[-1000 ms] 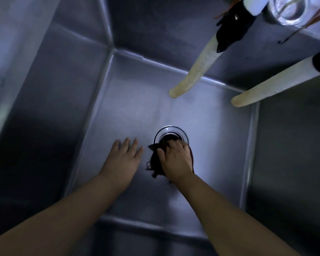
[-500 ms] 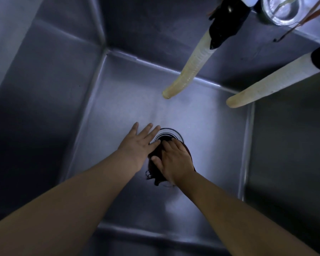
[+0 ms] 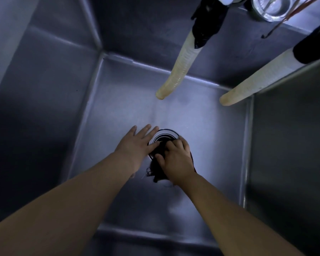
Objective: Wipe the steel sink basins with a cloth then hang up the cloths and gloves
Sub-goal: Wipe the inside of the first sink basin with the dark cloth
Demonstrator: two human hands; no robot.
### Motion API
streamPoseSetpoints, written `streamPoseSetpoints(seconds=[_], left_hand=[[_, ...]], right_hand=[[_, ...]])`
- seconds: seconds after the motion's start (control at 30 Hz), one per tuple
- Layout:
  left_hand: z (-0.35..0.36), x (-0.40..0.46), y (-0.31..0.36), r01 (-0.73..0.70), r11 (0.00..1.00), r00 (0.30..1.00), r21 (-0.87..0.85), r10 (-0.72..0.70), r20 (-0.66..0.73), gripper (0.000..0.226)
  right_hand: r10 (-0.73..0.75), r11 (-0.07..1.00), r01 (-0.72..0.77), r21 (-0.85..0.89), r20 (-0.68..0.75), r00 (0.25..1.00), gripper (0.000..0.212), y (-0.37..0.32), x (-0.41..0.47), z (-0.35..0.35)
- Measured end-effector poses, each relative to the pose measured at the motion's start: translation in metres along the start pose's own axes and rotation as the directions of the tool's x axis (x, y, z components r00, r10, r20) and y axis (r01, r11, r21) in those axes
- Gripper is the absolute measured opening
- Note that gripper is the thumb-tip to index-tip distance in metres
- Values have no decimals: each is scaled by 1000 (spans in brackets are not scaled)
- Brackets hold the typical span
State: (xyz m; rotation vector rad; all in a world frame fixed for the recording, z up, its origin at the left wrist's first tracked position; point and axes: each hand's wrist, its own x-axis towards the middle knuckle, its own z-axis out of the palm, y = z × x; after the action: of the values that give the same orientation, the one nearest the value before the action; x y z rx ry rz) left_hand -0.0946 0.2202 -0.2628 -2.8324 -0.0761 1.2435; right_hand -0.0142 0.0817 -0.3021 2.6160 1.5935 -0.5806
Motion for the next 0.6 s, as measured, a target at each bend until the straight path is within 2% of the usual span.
streamPoseSetpoints(seconds=[0.1,0.23,0.33,0.43,0.6], left_hand=[[2,0,0,5,1000,1000,-14,-5,-22,132],[3,2,-1,1,1000,1000,-22,-1,-29,132],[3,3,-1,4,999,999,-39,-5,-32,132],[3,3,0,4,999,1000,-54,-5,-25,130],[1,0,0,1,998,999,-58,-4,-43,129]], right_hand=[[-50,996,48,-70,-30,998,46,5,-6,3],[20,989,-2,-149,116,993,72,-10,3,2],[60,987,-36,-157,151,987,74,-15,12,4],[6,986,26,-166,187,982,79,-9,12,4],[-118,980,148,-136,206,971,71,10,6,-7]])
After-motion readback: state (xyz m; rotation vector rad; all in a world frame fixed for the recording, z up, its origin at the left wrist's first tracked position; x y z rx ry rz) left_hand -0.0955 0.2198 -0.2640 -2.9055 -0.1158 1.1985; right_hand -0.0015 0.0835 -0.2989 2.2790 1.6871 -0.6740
